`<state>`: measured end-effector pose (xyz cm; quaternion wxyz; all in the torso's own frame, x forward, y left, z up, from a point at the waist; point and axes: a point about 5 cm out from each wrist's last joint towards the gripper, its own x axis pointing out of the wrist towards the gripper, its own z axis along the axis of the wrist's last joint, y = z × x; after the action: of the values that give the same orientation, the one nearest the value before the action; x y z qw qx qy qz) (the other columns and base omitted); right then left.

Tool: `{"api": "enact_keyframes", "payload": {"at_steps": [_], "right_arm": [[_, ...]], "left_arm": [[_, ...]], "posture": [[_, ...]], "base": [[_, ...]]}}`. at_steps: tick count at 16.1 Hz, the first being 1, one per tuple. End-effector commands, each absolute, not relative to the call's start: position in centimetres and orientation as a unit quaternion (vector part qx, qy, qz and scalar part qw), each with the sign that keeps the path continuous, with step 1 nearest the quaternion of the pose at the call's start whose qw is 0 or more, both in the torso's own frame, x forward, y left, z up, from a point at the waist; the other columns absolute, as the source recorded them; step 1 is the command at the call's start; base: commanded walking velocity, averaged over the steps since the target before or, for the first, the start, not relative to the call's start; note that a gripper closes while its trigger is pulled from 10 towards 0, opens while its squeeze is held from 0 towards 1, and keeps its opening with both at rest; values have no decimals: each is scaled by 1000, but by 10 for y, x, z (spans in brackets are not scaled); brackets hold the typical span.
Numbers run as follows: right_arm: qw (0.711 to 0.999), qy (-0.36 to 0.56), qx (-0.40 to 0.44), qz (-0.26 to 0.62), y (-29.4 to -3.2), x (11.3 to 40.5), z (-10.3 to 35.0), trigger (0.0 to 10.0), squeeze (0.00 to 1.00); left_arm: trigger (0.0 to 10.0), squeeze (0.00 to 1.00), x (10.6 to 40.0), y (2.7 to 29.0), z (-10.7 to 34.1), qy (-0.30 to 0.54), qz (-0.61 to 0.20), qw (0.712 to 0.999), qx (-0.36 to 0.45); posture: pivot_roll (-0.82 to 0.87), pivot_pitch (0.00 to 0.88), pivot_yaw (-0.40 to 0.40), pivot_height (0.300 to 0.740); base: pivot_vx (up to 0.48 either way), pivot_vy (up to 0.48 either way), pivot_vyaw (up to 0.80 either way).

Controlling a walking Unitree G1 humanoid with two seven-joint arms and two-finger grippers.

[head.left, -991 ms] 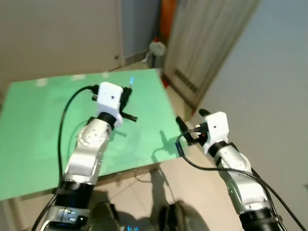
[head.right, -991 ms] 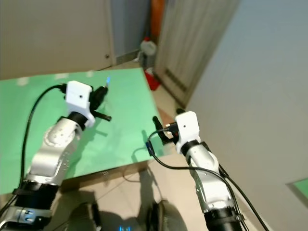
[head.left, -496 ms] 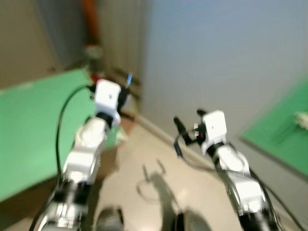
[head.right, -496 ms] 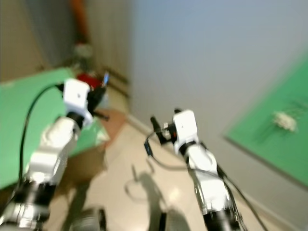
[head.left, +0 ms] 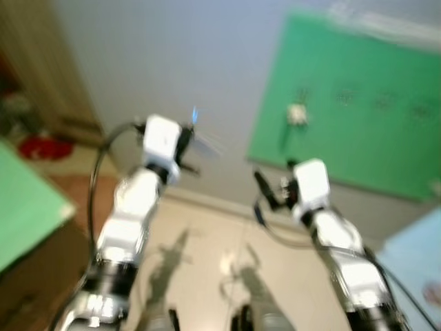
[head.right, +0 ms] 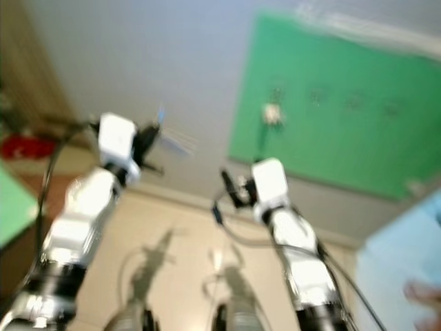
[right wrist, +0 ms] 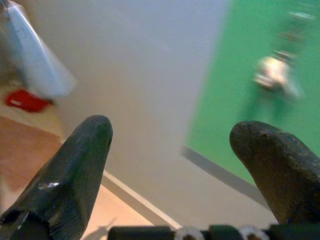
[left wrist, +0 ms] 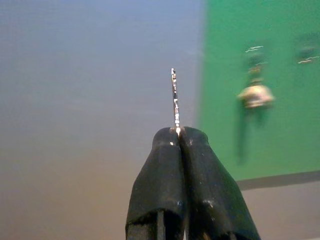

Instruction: Hang keys on a hook

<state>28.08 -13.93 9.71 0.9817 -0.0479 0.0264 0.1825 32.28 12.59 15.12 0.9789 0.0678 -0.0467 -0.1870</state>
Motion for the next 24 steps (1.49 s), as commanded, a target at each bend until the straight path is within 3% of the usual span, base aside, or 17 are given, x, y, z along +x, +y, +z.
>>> {"api": "enact_keyframes", "payload": {"at_steps": [1, 9, 20, 24], "right_arm": [[981, 20, -48, 186, -136, 281, 101, 10000, 0], [982, 12, -52, 183, -139, 277, 102, 10000, 0], [981, 15, -50, 185, -138, 274, 102, 10000, 0], [981, 15, -48, 186, -136, 274, 101, 10000, 0]], "left_arm": [[0, 0, 322, 132, 150, -46, -178, 980, 72], [0, 0, 324, 128, 145, -42, -181, 978, 97], [0, 0, 323, 127, 142, -47, -189, 974, 118], [0, 0, 324, 127, 144, -50, -193, 973, 115]], "posture": [[-81, 128, -60, 710], [-100, 132, -56, 710], [-106, 140, -51, 710], [-104, 141, -47, 710]], "base": [[0, 0, -731], [215, -285, -79], [0, -468, 0], [358, 0, 0]]}}
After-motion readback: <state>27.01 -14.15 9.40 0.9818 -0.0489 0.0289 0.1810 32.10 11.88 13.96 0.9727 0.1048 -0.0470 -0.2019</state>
